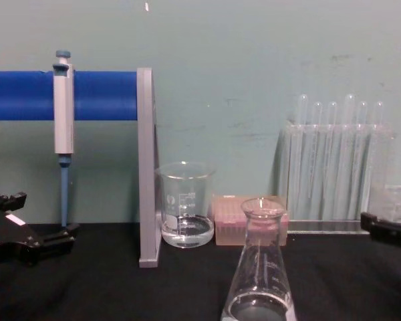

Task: Grasp the erlenmeyer flask with one hand, shake it three times, then place it back.

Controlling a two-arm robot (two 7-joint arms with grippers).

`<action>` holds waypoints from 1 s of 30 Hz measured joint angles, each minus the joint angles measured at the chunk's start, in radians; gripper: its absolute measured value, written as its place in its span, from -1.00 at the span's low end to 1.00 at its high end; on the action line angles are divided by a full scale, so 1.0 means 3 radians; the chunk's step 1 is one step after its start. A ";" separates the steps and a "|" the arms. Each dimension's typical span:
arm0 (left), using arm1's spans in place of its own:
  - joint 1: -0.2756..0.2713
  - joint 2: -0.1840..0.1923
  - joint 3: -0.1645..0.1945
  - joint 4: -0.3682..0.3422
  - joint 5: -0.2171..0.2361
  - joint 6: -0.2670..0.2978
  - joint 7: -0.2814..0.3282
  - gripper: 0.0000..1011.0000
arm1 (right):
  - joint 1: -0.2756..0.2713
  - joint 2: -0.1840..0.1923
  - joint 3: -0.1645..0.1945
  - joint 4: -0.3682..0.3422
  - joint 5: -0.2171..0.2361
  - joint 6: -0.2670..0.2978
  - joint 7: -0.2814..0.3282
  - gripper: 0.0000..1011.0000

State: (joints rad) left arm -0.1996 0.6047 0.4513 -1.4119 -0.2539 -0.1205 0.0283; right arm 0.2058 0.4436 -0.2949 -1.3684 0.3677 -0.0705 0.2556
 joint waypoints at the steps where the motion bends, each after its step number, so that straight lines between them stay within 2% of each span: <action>1: 0.0000 0.0000 0.0000 0.0000 0.0000 0.0000 0.0000 0.98 | 0.0007 -0.0014 -0.0002 0.0021 -0.0020 0.0005 -0.0012 0.98; 8: 0.0000 0.0000 0.0000 0.0000 0.0000 0.0000 0.0000 0.98 | 0.0065 -0.0125 -0.0016 0.0201 -0.0128 0.0027 -0.0041 0.98; 12: 0.0000 0.0000 0.0000 0.0000 0.0000 0.0000 0.0000 0.98 | 0.0072 -0.0152 0.0002 0.0224 -0.0145 0.0038 -0.0017 0.98; 30: 0.0000 0.0000 0.0000 0.0000 0.0000 0.0000 0.0000 0.98 | 0.0070 -0.0144 -0.0004 0.0218 -0.0144 0.0038 -0.0016 0.98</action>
State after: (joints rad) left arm -0.1995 0.6047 0.4514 -1.4120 -0.2539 -0.1205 0.0283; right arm 0.2269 0.4005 -0.2962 -1.3031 0.3244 -0.0591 0.2509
